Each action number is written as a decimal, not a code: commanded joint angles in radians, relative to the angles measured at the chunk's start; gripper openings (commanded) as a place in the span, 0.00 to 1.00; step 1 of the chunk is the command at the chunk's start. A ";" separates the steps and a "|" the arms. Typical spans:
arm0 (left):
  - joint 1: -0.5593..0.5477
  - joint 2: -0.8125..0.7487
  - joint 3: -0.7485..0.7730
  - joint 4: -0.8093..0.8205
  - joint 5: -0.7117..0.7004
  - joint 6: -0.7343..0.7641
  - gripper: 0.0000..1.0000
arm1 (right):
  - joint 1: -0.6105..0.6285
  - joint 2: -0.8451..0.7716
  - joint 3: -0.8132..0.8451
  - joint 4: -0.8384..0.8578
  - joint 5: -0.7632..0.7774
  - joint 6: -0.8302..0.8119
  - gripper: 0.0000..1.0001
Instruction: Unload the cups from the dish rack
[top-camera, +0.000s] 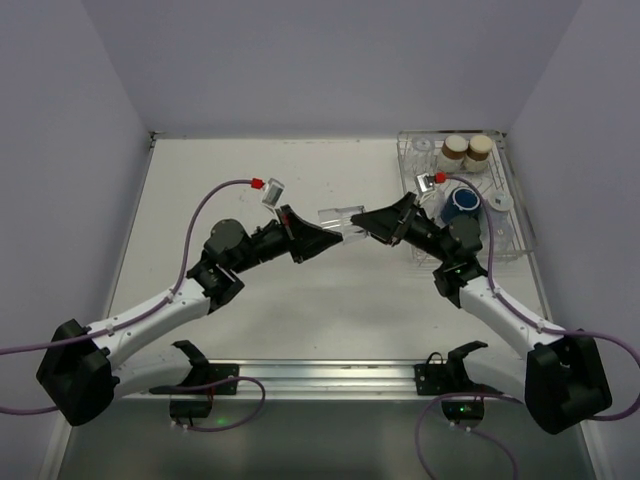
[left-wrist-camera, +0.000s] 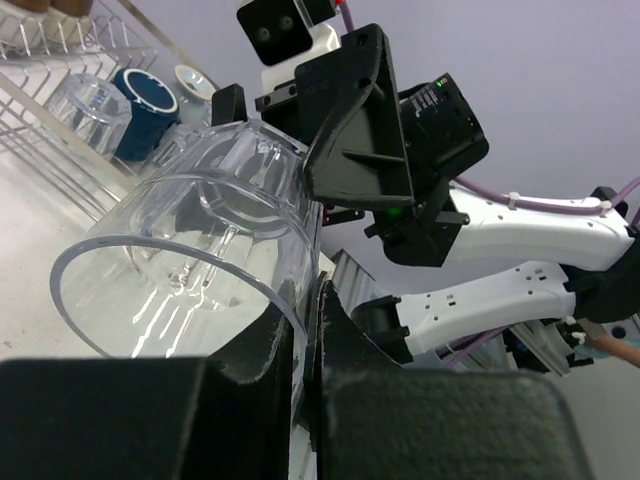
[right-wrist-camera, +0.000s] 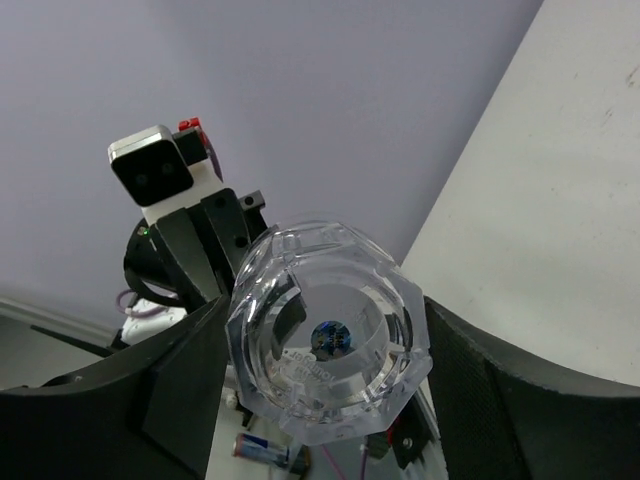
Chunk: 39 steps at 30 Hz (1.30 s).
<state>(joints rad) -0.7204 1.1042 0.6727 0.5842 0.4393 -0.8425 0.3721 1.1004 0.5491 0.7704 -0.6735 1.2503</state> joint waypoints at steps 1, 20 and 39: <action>-0.004 -0.032 0.034 -0.038 -0.157 0.129 0.00 | 0.021 0.027 -0.023 0.057 -0.040 0.008 0.78; 0.261 0.379 0.573 -1.216 -0.647 0.522 0.00 | 0.021 -0.246 0.043 -0.832 0.368 -0.586 0.99; 0.463 0.646 0.636 -1.298 -0.579 0.573 0.45 | 0.022 -0.289 0.000 -0.842 0.446 -0.654 0.99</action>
<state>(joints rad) -0.2680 1.7485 1.2732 -0.6765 -0.1501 -0.2893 0.3920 0.8192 0.5545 -0.0757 -0.2691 0.6231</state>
